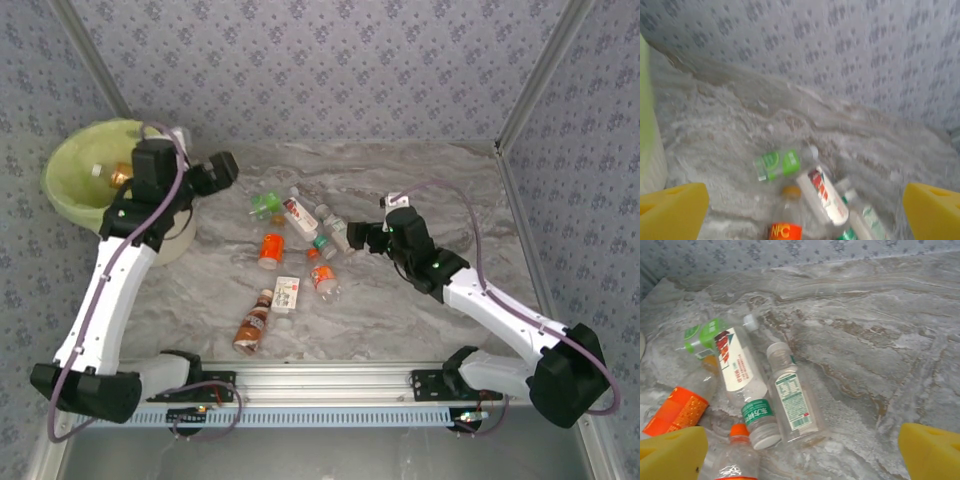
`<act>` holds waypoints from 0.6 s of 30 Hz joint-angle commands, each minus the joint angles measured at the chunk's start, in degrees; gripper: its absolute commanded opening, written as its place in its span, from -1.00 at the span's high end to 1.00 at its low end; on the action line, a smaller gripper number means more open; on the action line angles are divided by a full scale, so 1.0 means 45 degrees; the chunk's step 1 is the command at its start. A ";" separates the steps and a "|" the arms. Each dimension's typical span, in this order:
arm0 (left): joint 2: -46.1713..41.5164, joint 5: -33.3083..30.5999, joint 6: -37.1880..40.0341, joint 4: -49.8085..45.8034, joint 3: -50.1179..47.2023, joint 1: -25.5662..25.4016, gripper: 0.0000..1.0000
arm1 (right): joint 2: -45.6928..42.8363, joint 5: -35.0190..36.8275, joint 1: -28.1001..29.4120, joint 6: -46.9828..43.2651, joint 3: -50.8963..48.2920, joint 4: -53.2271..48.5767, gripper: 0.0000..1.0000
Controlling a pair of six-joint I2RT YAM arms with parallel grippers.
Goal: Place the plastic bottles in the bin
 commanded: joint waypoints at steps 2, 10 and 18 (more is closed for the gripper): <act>-0.1027 -0.0166 0.0301 -0.0616 -0.1514 -0.1307 -0.99 | -0.0036 -0.0365 0.0152 -0.0320 -0.0315 0.0881 -1.00; -0.2128 -0.1799 -0.1376 -0.2838 -0.3781 -0.4210 -0.99 | 0.0045 0.0193 0.0280 -0.0086 -0.0442 0.1065 -1.00; -0.2282 -0.1745 -0.4010 -0.4151 -0.6124 -0.7099 -0.99 | 0.0576 0.0509 0.0299 0.0253 -0.0431 0.1402 -1.00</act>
